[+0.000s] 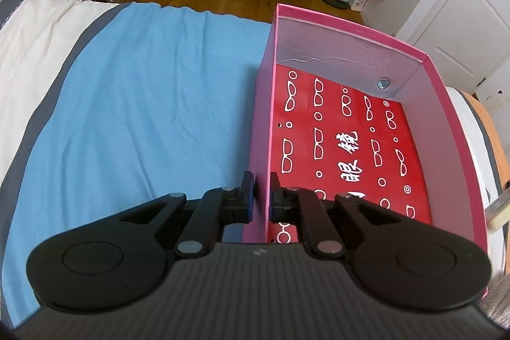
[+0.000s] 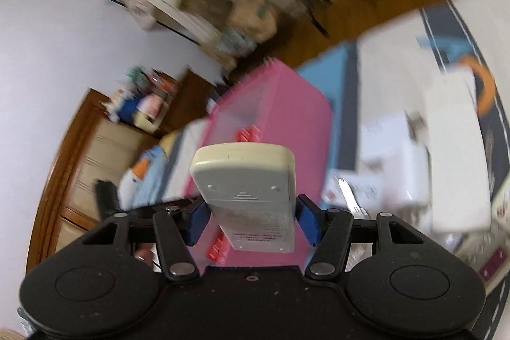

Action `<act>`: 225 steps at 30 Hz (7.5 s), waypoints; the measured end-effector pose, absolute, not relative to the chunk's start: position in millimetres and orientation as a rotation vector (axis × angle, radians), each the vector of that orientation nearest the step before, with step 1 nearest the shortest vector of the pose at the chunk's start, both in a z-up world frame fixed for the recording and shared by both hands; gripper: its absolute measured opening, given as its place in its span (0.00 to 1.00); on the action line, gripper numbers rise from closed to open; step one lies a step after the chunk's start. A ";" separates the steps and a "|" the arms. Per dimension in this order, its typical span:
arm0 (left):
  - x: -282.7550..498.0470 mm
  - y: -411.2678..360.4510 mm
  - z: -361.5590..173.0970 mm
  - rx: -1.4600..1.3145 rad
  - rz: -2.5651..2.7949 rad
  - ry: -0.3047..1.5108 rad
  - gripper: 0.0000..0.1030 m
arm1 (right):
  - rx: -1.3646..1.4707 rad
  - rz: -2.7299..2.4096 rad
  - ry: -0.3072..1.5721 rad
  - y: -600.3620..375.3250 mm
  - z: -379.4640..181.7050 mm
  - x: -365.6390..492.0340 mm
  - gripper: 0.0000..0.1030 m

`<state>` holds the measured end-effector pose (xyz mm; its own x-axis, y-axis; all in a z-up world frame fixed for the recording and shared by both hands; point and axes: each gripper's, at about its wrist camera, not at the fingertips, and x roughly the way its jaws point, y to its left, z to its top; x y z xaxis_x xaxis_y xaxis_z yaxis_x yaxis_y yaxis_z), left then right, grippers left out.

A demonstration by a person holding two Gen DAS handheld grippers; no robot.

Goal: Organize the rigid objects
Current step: 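Carry the TCL remote with the right gripper into the pink box, then open the right gripper to release the remote inside the box, then grasp the white charger cube with the right gripper and lift it, then lower the white charger into the pink box and open the right gripper, then grasp the flat white charger with printed label using the right gripper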

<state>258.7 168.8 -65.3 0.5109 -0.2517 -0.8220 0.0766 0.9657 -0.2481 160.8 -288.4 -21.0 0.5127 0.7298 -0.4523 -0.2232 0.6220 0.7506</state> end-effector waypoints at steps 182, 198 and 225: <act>258.2 170.1 -39.5 -0.174 -0.186 1.045 0.06 | 0.046 0.480 0.956 -157.1 29.3 202.3 0.56; 259.4 164.2 -35.8 -0.136 -0.191 1.048 0.06 | 0.146 0.201 0.921 -258.4 -55.6 235.5 0.58; 257.9 165.7 -40.2 -0.149 -0.183 1.047 0.05 | 0.015 0.141 0.843 -243.1 -59.1 213.8 0.60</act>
